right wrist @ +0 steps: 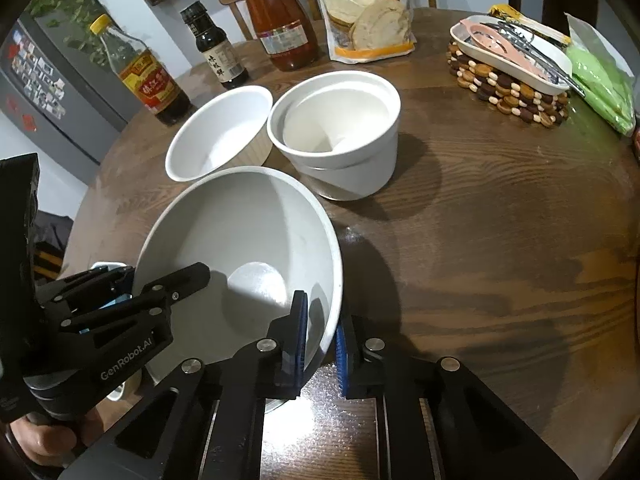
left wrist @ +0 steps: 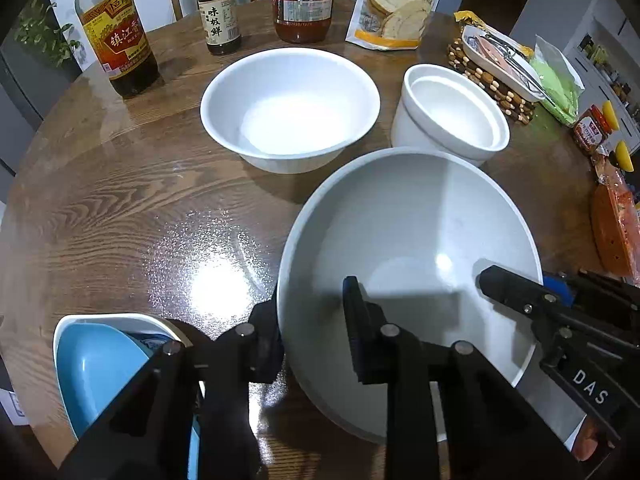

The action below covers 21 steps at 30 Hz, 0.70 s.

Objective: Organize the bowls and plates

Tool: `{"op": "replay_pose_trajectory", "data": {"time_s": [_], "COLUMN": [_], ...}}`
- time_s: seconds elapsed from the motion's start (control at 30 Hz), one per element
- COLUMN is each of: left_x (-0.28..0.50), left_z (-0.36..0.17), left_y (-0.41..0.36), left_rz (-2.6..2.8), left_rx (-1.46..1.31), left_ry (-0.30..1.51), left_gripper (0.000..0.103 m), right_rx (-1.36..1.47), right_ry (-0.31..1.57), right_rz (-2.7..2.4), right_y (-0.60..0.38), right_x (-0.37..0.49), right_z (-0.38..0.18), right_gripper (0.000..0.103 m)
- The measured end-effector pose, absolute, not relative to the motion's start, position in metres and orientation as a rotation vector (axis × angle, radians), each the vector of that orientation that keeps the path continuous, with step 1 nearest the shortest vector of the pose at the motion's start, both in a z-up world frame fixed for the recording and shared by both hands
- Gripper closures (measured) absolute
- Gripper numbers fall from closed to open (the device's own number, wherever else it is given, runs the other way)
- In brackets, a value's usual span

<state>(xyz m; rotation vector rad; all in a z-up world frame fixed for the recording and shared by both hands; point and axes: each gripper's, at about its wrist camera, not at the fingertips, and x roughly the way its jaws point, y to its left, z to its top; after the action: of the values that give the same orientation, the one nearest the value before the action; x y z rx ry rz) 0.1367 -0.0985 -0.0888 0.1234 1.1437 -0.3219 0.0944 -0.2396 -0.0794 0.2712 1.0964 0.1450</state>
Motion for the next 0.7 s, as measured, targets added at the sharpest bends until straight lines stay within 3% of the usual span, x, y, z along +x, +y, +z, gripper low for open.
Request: {"op": "replay_pose_trajectory", "data": {"time_s": [0.7], "left_x": [0.082], "left_z": [-0.061], "left_y": [-0.087], "left_rz": [-0.345], "left_rx": [0.16], "left_ry": [1.076], "left_gripper": [0.08], "right_rx": [0.293], "right_ry": [1.094], "right_rz": [0.17], "right_y": [-0.225], "right_x": [0.036], "right_z": [-0.067], "right_gripper": [0.089]}}
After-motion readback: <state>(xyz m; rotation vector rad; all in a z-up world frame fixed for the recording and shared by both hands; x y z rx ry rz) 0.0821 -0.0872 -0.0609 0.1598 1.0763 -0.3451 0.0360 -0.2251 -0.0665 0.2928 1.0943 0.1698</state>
